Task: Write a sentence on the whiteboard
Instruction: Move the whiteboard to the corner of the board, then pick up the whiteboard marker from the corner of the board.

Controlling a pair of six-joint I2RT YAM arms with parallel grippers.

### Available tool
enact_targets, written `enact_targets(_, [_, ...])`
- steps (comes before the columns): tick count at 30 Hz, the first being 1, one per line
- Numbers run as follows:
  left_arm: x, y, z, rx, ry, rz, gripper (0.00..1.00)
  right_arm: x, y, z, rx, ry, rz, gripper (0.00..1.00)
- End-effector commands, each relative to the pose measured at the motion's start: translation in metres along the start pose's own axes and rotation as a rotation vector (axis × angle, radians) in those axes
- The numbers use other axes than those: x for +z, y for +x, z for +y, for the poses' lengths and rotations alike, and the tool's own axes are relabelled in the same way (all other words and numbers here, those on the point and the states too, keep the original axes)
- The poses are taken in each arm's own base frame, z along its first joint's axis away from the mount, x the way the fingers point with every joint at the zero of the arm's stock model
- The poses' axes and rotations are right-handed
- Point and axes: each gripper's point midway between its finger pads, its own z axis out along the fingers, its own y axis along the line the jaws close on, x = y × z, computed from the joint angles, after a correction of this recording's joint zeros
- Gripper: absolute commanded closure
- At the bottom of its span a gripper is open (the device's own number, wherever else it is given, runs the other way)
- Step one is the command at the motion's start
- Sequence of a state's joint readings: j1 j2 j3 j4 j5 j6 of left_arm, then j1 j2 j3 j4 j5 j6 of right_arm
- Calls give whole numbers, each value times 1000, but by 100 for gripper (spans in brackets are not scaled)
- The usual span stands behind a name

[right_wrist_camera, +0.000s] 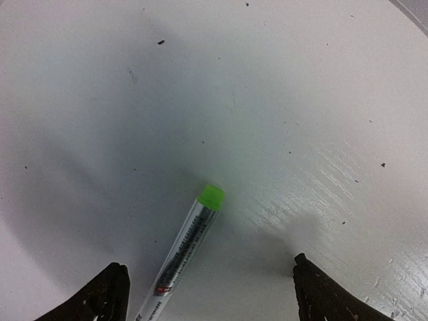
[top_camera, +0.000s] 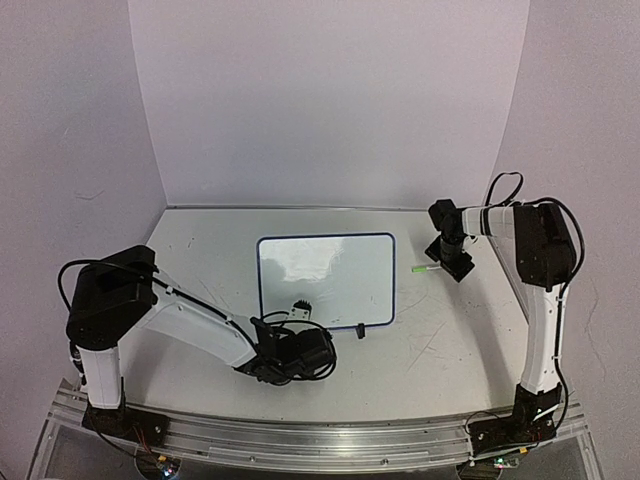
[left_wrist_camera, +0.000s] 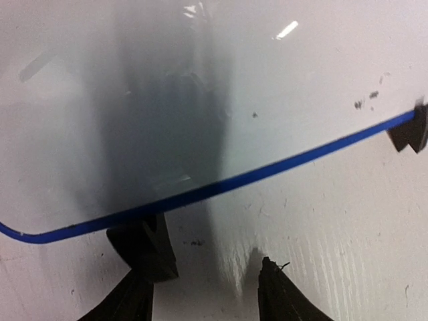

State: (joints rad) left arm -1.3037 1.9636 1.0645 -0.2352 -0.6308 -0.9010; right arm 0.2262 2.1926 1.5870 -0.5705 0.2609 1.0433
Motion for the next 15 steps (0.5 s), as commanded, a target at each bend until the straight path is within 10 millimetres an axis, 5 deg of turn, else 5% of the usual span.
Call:
enact_targets(1, [-33,-10,-9,26,90,-17,42,4,-5,2,-51,57,-36,17])
enact_targets(11, [-107,-60,-13,69,326,-134,28,20,19,3,-48,74,55,40])
enact_targets(15, [-144,-92,-14,63,416,-219,25,17,25,-7,-9,86,76,72])
